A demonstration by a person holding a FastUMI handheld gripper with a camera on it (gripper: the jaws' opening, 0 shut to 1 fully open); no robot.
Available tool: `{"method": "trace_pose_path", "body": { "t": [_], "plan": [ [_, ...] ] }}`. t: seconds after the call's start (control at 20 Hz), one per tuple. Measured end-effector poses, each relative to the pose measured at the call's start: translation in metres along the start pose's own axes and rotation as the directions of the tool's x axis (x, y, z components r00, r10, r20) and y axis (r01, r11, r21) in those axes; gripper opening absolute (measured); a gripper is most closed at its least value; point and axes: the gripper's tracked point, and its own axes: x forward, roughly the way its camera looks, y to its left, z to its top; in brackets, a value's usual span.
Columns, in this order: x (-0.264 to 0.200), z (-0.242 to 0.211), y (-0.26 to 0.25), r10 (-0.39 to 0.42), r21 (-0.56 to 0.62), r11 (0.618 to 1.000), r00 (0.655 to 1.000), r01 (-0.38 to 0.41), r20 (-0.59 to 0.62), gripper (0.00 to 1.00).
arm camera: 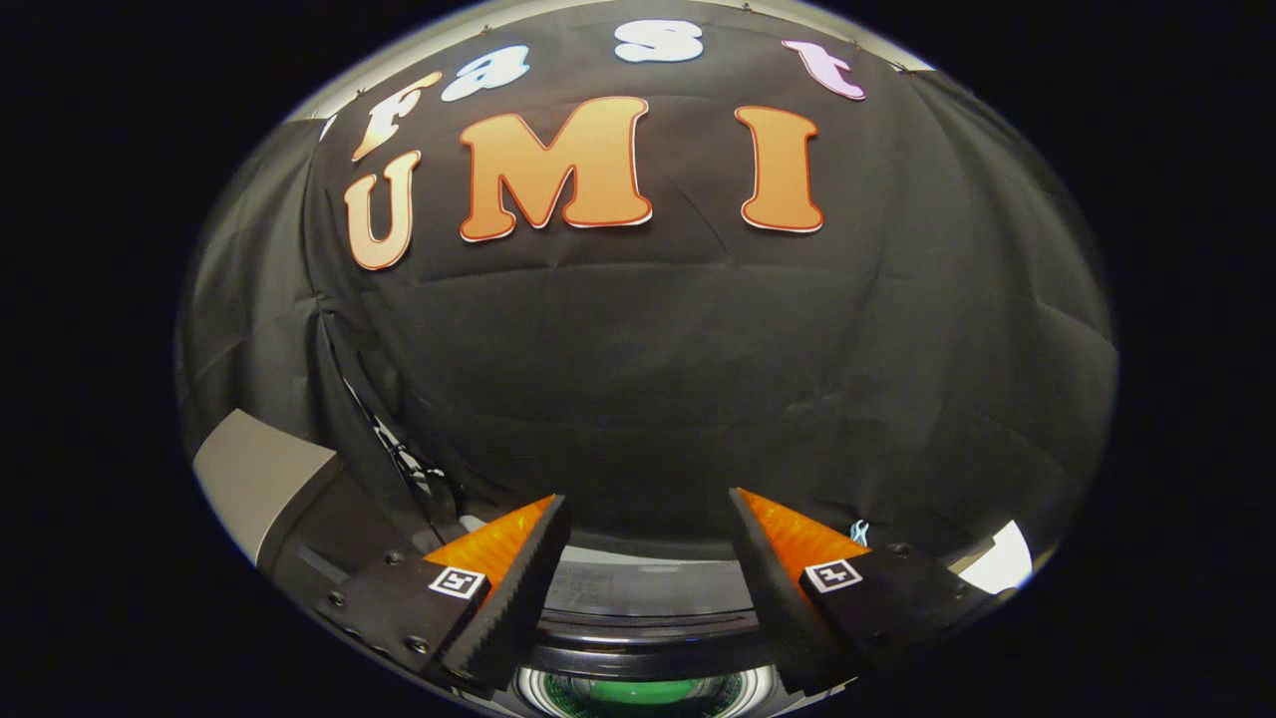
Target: Put the clothes into the washing machine and then close the washing machine lid.
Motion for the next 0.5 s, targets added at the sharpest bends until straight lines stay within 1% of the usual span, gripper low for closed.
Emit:
{"method": "trace_pose_path", "body": {
  "t": [0.3,0.5],
  "plan": [
    [-0.027,-0.026,0.002,-0.009,0.0,1.0,1.0,0.009,-0.002,1.0],
    [-0.045,-0.06,0.001,-0.024,0.003,1.0,0.999,0.024,-0.041,1.0]
  ]
}}
